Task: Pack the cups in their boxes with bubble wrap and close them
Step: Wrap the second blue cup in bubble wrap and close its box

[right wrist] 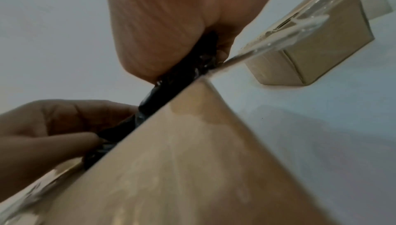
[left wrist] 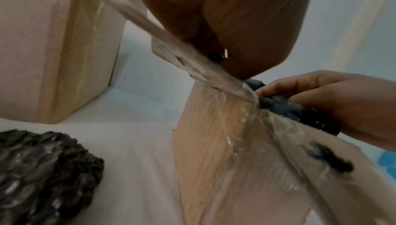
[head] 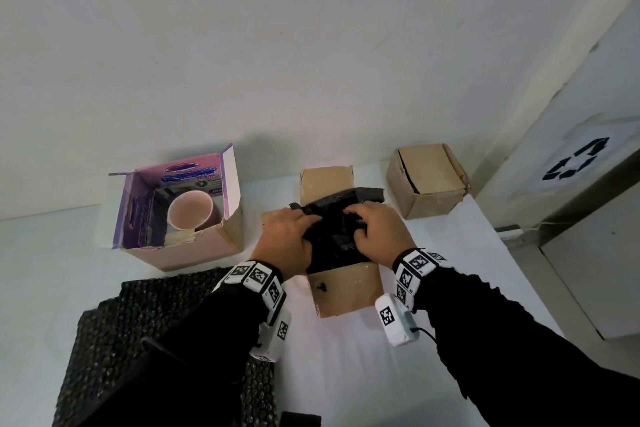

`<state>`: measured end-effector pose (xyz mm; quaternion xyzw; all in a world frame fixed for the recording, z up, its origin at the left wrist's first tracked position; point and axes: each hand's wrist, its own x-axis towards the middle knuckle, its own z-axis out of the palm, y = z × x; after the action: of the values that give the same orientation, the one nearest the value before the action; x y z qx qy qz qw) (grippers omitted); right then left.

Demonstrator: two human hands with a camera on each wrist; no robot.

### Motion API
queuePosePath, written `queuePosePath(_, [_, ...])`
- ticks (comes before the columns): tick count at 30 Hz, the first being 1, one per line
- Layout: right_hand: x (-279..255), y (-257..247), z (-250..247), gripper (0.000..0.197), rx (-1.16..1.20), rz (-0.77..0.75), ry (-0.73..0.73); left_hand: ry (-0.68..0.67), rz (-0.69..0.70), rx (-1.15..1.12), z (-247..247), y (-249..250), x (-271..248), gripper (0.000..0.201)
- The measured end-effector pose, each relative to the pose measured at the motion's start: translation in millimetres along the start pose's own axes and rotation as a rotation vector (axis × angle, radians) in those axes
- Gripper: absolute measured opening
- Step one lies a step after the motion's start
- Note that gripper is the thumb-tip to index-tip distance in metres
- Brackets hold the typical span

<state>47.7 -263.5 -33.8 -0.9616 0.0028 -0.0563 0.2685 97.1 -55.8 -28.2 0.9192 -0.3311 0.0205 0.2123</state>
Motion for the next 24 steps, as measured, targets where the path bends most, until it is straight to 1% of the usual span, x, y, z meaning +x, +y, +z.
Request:
queuePosePath(3, [1.7,-3.7,-0.2,0.046,-0.234,-0.047,-0.032,0.004,0.024,0.202,-0.6,0.0,1.5,0.047])
queuePosePath(5, [0.9,-5.9,0.0,0.036,-0.37,-0.085,0.005,0.034,0.028,0.268,-0.4,-2.4,1.1,0.044])
queuePosePath(7, [0.2,-6.3,0.2,0.028,-0.392,-0.137,0.058,0.045,0.029,0.272,1.0,-5.4,0.4,0.043])
queuePosePath(8, [0.4,-6.1,1.2,0.025,-0.386,-0.167,0.06,0.037,0.038,0.272,2.4,-6.6,0.2,0.043])
queuePosePath(11, [2.9,-10.0,0.6,0.024,-0.373,-0.236,-0.003,0.009,0.084,0.321,5.2,-8.6,0.1,0.041])
queuePosePath(13, [5.7,-15.5,-1.6,0.029,-0.39,-0.248,-0.079,0.001,0.087,0.361,5.1,-7.3,0.4,0.039])
queuePosePath(15, [7.3,-20.1,-1.4,0.043,-0.391,-0.227,-0.141,-0.018,0.067,0.409,4.6,-5.5,2.1,0.04])
queuePosePath(17, [9.4,-21.2,-0.3,0.059,-0.377,-0.193,-0.173,-0.059,0.05,0.461,5.0,-4.3,5.4,0.042])
queuePosePath(19, [11.2,-20.3,1.4,0.069,-0.418,-0.177,-0.209,-0.098,0.046,0.511,5.6,-2.6,8.4,0.042])
queuePosePath(22, [13.2,-21.8,5.7,0.072,-0.501,-0.176,-0.262,-0.126,0.065,0.561,5.4,-0.3,9.9,0.041])
queuePosePath(24, [14.6,-23.8,6.9,0.071,-0.525,-0.165,-0.252,-0.106,0.076,0.568,3.0,0.0,10.7,0.036])
